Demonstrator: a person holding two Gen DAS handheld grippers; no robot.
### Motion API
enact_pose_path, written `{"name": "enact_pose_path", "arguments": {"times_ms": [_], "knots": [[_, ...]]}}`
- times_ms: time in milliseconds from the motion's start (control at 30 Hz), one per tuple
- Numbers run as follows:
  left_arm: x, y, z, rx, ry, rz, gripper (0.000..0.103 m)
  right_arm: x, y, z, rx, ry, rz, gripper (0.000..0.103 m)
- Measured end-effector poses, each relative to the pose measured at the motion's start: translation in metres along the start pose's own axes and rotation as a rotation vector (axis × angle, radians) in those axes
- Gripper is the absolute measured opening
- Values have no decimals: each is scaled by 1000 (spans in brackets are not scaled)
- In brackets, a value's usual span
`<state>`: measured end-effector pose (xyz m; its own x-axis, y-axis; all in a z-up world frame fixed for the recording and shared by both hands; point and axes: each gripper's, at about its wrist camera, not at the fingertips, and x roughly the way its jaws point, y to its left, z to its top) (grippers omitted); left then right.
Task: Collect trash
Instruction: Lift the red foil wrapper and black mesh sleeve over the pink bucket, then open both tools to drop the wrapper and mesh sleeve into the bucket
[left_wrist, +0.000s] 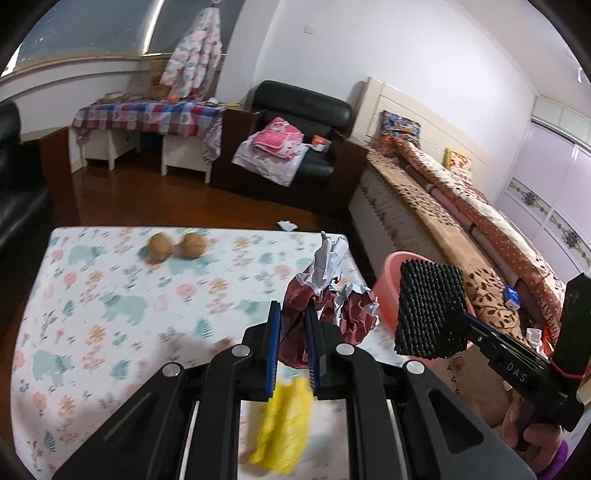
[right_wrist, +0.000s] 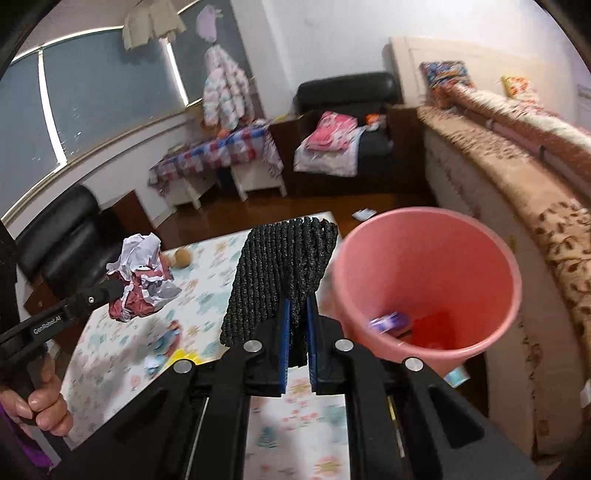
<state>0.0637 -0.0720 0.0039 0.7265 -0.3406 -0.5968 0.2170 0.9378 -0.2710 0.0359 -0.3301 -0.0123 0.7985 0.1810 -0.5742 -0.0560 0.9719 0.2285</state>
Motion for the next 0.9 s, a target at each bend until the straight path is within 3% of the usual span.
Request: {"name": "enact_pose_path", "arguments": {"times_ms": [300,600,900], "knots": [[40,-81,14,115,27,-74,12,-18,-63,13,37,-69,-157,9],[93,-143,15,194,83,-95,12,-3,-104,16,21,-49,-289,9],[144,-170,2,206,166,-98,14,13,-125,7,41,8,-294,9]]}}
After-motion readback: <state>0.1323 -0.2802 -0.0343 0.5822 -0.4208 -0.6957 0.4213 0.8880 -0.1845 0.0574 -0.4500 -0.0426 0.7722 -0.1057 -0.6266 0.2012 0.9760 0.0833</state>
